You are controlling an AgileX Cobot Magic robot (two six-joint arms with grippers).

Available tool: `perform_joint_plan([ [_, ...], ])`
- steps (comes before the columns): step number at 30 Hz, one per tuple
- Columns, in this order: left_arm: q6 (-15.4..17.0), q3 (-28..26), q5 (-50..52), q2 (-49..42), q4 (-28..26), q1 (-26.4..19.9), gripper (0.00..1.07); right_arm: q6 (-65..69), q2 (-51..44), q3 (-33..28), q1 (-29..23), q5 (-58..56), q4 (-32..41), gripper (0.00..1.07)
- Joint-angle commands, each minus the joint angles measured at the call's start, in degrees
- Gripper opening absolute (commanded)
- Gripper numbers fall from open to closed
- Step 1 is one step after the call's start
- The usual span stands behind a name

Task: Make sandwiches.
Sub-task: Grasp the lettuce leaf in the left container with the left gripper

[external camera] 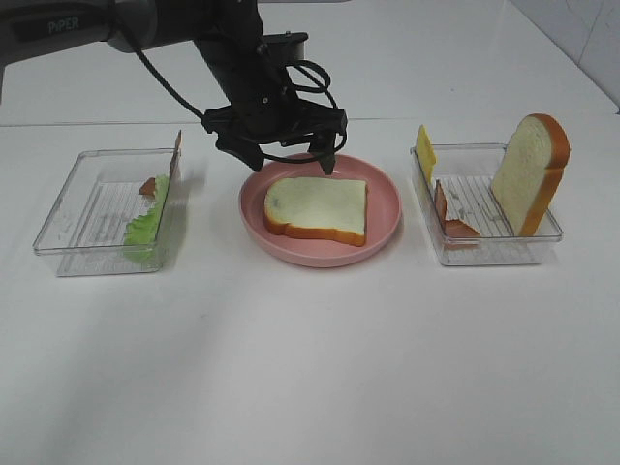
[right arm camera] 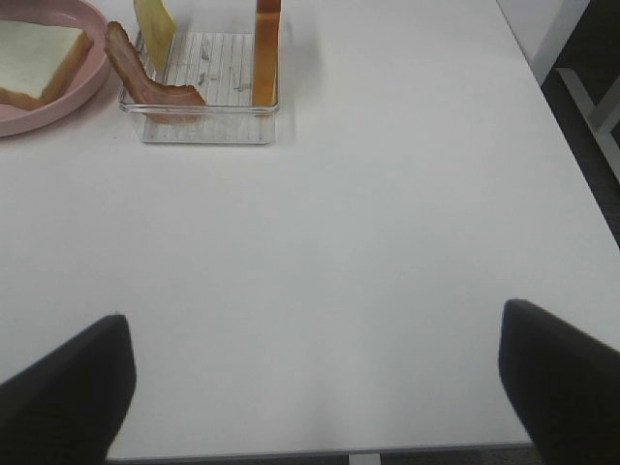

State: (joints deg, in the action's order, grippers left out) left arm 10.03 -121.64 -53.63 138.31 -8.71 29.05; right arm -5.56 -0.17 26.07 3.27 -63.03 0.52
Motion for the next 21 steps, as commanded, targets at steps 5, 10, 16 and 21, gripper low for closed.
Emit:
perform_joint_plan([
  [5, -1.0, -6.0, -8.4, -0.5, 1.8, 0.1, 0.93, -0.4, -1.8, -0.1, 0.5, 0.1, -0.5, 0.99],
  [10, -1.0, -12.4, -16.5, -0.5, 3.0, 0.1, 0.93, -0.4, -1.8, -0.1, 0.5, 0.1, -0.5, 0.99],
  [16, -0.8, -13.9, -21.8, -4.0, 5.4, 0.1, 0.93, -0.4, -1.8, -0.1, 0.5, 0.1, -0.5, 0.99],
  [21, -0.9, -13.1, -21.8, -7.6, 6.6, -0.1, 0.93, -0.4, -1.8, -0.1, 0.5, 0.1, -0.5, 0.99],
])
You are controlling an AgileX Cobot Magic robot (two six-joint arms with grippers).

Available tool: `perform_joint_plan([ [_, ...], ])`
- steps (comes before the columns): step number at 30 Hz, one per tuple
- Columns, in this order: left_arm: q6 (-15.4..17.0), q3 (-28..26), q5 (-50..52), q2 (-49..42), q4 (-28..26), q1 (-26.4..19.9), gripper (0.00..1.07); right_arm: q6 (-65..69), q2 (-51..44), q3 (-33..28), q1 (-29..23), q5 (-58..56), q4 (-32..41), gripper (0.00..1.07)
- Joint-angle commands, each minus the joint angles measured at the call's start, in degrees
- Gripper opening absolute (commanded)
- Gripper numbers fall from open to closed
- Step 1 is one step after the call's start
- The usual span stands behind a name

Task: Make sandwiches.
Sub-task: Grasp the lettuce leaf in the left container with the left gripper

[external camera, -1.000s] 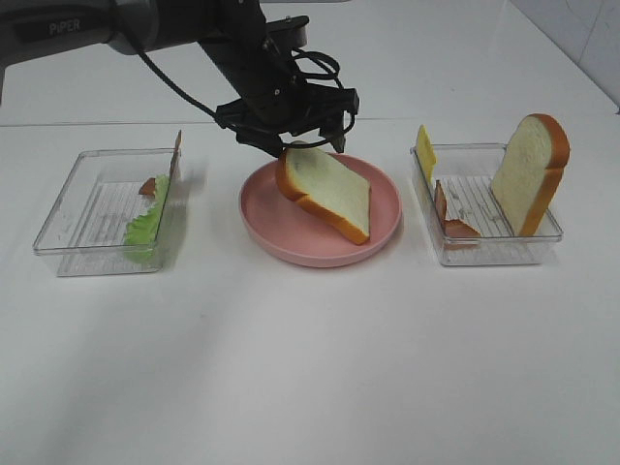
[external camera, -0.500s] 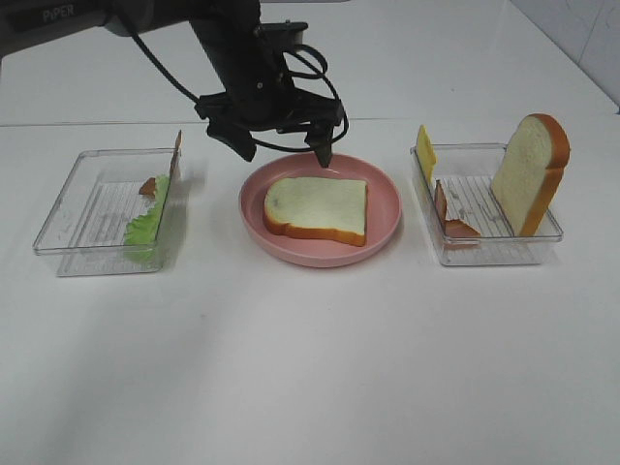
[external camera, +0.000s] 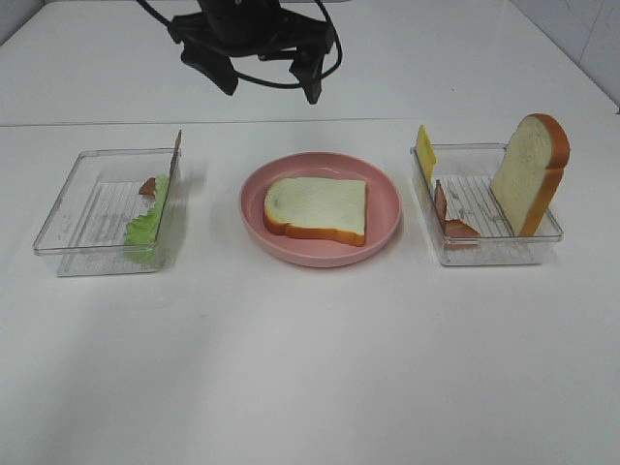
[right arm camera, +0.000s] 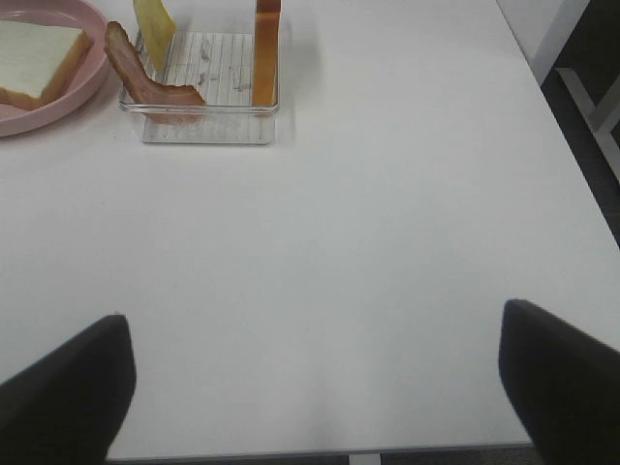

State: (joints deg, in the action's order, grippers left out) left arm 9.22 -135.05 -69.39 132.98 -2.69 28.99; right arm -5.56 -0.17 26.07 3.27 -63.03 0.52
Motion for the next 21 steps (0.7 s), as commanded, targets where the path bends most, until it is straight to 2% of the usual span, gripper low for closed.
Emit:
perform_joint_plan([
  [1, -0.1, 0.3, -6.1, -4.0, 1.0, 0.0, 0.93, -0.4, -1.8, -0.1, 0.5, 0.1, -0.5, 0.99],
  [5, -0.1, 0.5, -6.1, -6.6, 1.9, 0.0, 0.93, -0.4, -1.8, -0.1, 0.5, 0.1, -0.5, 0.99],
  [8, -0.7, 3.3, -6.1, -9.2, 1.8, -0.7, 0.93, -0.4, -1.8, -0.1, 0.5, 0.1, -0.5, 0.99],
  [9, -1.1, 6.6, -6.1, -11.2, 1.8, -1.5, 0.93, -0.4, -1.8, -0.1, 0.5, 0.1, -0.5, 0.99],
  [10, -1.1, 6.6, -6.1, -11.2, 1.8, -1.5, 0.93, -0.4, -1.8, -0.1, 0.5, 0.1, -0.5, 0.99],
  [11, -1.1, 10.4, -6.1, -12.9, 1.8, -3.1, 0.93, -0.4, -1.8, -0.1, 0.5, 0.1, -0.5, 0.99],
  [13, -1.1, 12.0, -6.1, -13.9, 1.8, -3.8, 0.93, -0.4, -1.8, -0.1, 0.5, 0.1, -0.5, 0.99],
  [14, -1.1, 16.3, -6.1, -15.7, 1.5, -5.4, 0.93, -0.4, -1.8, -0.1, 0.5, 0.1, -0.5, 0.99],
  [15, -1.1, 16.3, -6.1, -15.7, 1.5, -5.4, 0.93, -0.4, -1.8, -0.1, 0.5, 0.1, -0.5, 0.99],
  [16, -1.1, 20.1, -6.0, -17.1, 1.4, -6.9, 0.93, -0.4, -1.8, -0.1, 0.5, 0.1, -0.5, 0.99],
  [18, -1.3, 21.3, -6.0, -17.4, 1.4, -7.5, 0.93, -0.4, -1.8, -0.1, 0.5, 0.1, -0.5, 0.99],
  [21, -1.3, 25.7, -6.0, -17.9, 1.3, -10.4, 0.93, -0.4, -1.8, -0.1, 0.5, 0.1, -0.5, 0.99],
])
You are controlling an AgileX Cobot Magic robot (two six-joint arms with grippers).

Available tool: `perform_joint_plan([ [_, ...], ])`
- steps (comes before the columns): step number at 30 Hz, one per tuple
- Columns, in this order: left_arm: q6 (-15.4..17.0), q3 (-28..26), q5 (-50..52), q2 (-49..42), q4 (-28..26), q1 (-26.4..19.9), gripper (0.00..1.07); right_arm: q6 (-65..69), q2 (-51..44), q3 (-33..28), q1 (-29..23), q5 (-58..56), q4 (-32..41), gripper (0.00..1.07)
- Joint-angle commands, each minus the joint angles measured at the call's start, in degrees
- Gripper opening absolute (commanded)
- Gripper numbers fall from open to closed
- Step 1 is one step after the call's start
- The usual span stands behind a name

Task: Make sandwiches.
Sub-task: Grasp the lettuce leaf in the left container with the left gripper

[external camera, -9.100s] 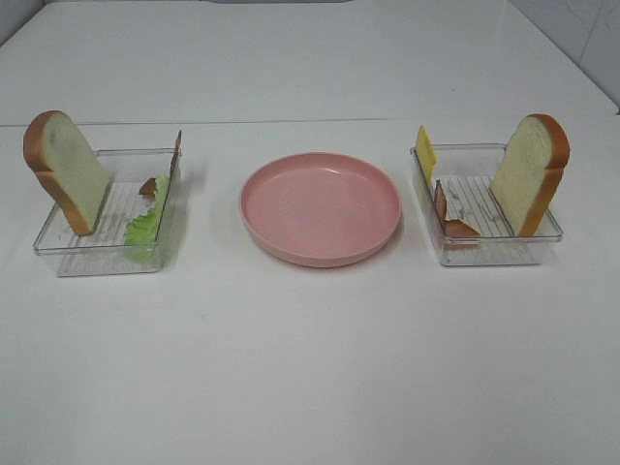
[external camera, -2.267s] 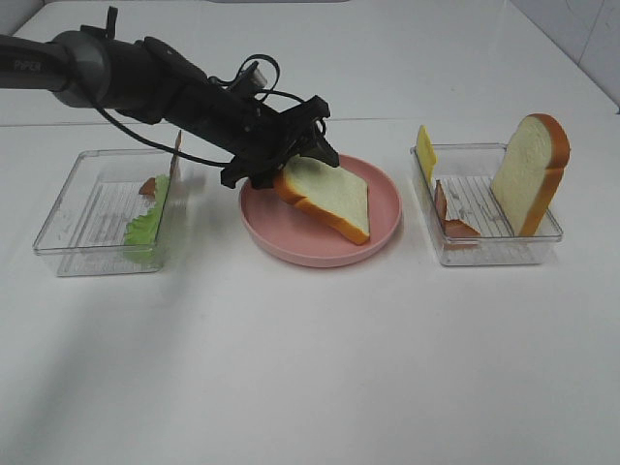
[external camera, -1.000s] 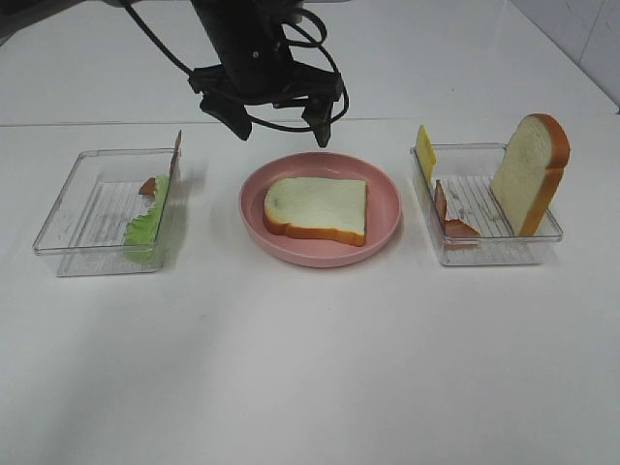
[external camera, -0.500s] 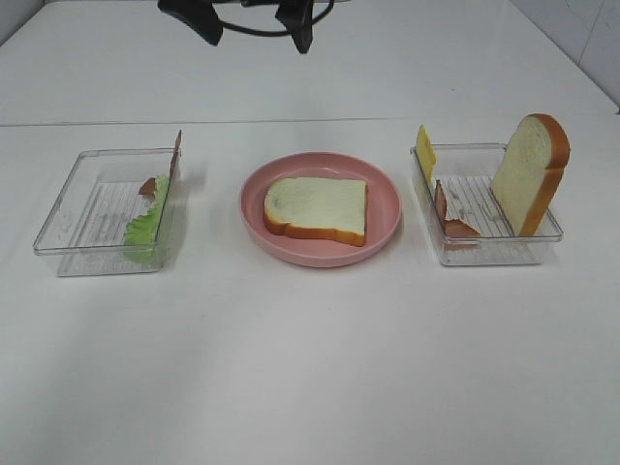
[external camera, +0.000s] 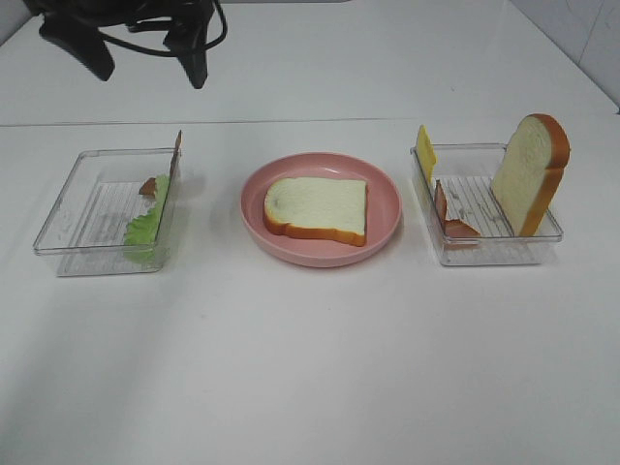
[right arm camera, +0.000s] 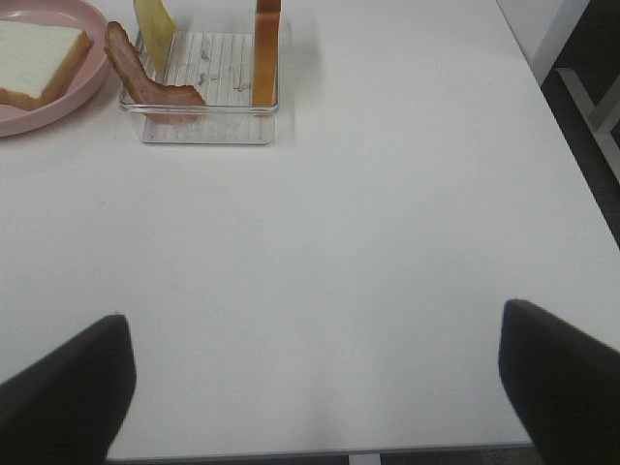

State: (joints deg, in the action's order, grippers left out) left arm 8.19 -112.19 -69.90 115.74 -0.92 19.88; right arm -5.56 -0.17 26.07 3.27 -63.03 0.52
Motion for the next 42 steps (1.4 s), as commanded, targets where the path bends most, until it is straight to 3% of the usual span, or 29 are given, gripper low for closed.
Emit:
perform_joint_plan([
  [1, -0.3, 4.0, -5.5, -0.6, -0.5, -1.7, 0.93, -0.4, -1.8, -0.1, 0.5, 0.1, -0.5, 0.99],
  [9, -0.5, 9.2, -1.7, 0.7, 0.1, -2.9, 0.93, -0.4, -1.8, -0.1, 0.5, 0.1, -0.5, 0.99],
  [35, -0.5, 9.1, 8.4, 13.9, -0.7, -2.9, 0.92, -0.4, -1.8, -0.1, 0.5, 0.1, -0.5, 0.99],
  [42, -0.3, 9.1, 9.6, 14.2, -0.7, -2.9, 0.84, -0.4, -1.8, -0.1, 0.5, 0.1, -0.5, 0.99],
])
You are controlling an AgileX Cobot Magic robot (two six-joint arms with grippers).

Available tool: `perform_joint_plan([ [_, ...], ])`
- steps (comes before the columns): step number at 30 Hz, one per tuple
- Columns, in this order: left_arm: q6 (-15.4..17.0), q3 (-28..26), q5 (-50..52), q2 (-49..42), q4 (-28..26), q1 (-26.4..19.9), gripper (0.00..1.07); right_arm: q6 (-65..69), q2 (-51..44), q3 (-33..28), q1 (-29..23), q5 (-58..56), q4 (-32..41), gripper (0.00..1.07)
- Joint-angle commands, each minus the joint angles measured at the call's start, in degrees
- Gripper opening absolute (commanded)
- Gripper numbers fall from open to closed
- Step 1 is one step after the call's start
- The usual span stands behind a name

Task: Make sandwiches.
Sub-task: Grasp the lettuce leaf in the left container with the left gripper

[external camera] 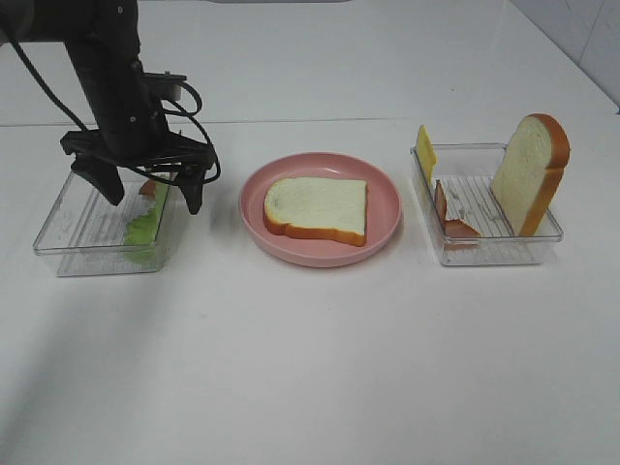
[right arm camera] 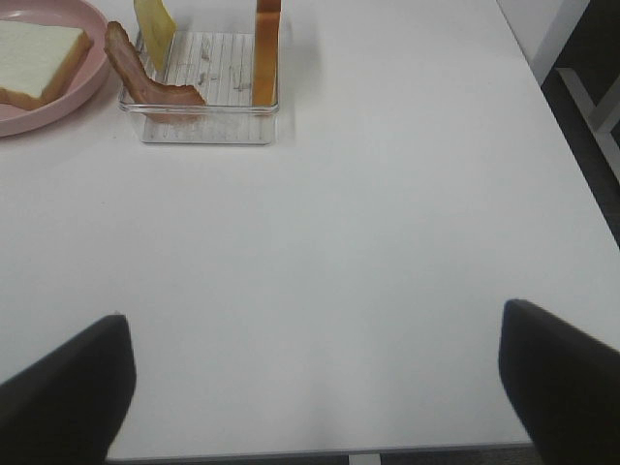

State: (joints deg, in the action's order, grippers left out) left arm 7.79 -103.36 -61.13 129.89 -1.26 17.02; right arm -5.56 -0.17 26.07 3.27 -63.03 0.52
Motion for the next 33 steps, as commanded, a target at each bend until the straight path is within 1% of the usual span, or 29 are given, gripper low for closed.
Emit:
perform_joint_plan([
  [1, 0.3, 0.3, 0.8, 0.1, -0.3, -0.1, 0.82, -0.4, -1.8, -0.1, 0.5, 0.1, -0.5, 0.99],
  [2, 0.3, 0.3, 0.8, 0.1, -0.3, -0.1, 0.82, -0.4, -1.8, -0.1, 0.5, 0.1, -0.5, 0.99],
  [3, 0.6, 0.3, 0.7, 0.1, -0.3, -0.1, 0.74, -0.4, -1.8, -0.1, 0.5, 0.1, -0.5, 0.99],
  [4, 0.6, 0.3, 0.4, 0.1, -0.4, -0.1, 0.64, -0.4, -1.8, -0.1, 0.5, 0.1, -0.5, 0.99],
  [5, 0.6, 0.3, 0.4, 0.1, -0.4, -0.1, 0.64, -0.4, -1.8, -0.1, 0.5, 0.1, -0.5, 0.99],
  [6, 0.6, 0.3, 0.3, 0.1, -0.4, -0.1, 0.57, -0.4, -1.8, -0.1, 0.5, 0.1, -0.5, 0.99],
  [7, 0.6, 0.3, 0.3, 0.1, -0.4, -0.1, 0.57, -0.4, -1.8, -0.1, 0.5, 0.1, -0.5, 0.99],
  [9, 0.6, 0.3, 0.3, 0.1, -0.5, -0.1, 0.31, -0.4, -1.8, -0.1, 0.5, 0.1, -0.5, 0.99],
  [10, 0.6, 0.3, 0.3, 0.1, -0.5, -0.1, 0.31, -0.4, -1.8, -0.1, 0.5, 0.1, -0.5, 0.99],
  [11, 0.6, 0.3, 0.3, 0.1, -0.5, -0.1, 0.18, -0.4, -1.8, -0.1, 0.5, 0.1, -0.5, 0.99],
  [12, 0.6, 0.3, 0.3, 0.1, -0.5, -0.1, 0.18, -0.4, -1.8, -0.1, 0.5, 0.1, -0.5, 0.99],
  [13, 0.6, 0.3, 0.3, 0.1, -0.5, -0.1, 0.12, -0.4, -1.8, -0.1, 0.5, 0.1, -0.5, 0.99],
  [14, 0.6, 0.3, 0.3, 0.1, -0.5, -0.1, 0.02, -0.4, -1.8, -0.1, 0.5, 0.1, -0.5, 0.99],
  [16, 0.6, 0.3, 0.1, 0.1, -0.5, -0.1, 0.00, -0.4, -1.8, -0.1, 0.5, 0.1, -0.5, 0.99],
  [25, 0.6, -0.3, -2.3, -0.1, -0.5, 0.0, 0.00, -0.4, -1.8, -0.1, 0.5, 0.1, -0.5, 0.99],
  [29, 0.6, -2.5, -5.0, -0.6, -0.5, 0.0, 0.00, -0.4, -1.8, -0.1, 0.5, 0.1, -0.5, 0.99],
  [33, 0.6, -3.4, -5.8, -2.3, -0.5, 0.1, 0.00, -0.4, -1.8, -0.1, 0.5, 0.1, -0.5, 0.99],
])
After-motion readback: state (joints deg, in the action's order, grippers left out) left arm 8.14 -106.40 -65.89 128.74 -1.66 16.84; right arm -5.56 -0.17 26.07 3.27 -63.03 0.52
